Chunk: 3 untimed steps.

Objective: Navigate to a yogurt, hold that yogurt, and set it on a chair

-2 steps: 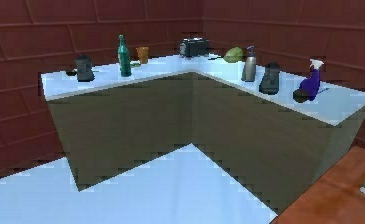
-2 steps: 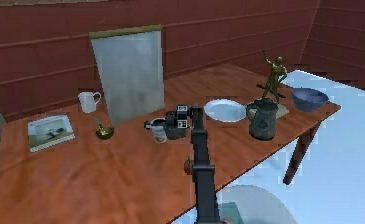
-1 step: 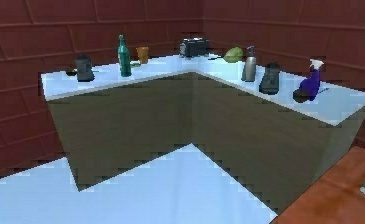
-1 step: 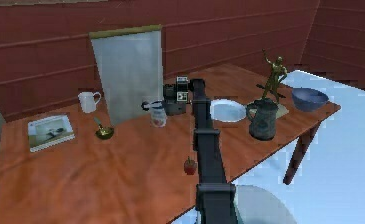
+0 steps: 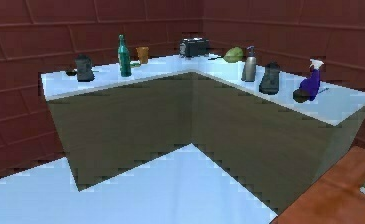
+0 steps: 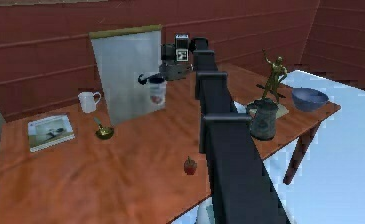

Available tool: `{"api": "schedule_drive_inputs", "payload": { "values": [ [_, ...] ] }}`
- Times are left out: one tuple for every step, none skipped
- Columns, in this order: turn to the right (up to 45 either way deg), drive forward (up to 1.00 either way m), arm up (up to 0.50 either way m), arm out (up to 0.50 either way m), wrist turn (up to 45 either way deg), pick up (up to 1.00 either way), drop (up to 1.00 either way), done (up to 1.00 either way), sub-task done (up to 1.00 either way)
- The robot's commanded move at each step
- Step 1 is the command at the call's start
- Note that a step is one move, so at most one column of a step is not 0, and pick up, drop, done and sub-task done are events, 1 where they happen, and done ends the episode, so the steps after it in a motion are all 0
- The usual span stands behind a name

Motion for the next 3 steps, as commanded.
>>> {"api": "schedule_drive_inputs", "payload": {
  "values": [
    [0.0,0.0,0.0,0.0,-45.0,0.0,0.0,0.0,0.0],
    [0.0,0.0,0.0,0.0,-45.0,0.0,0.0,0.0,0.0],
    [0.0,0.0,0.0,0.0,-18.0,0.0,0.0,0.0,0.0]
  ]
}}
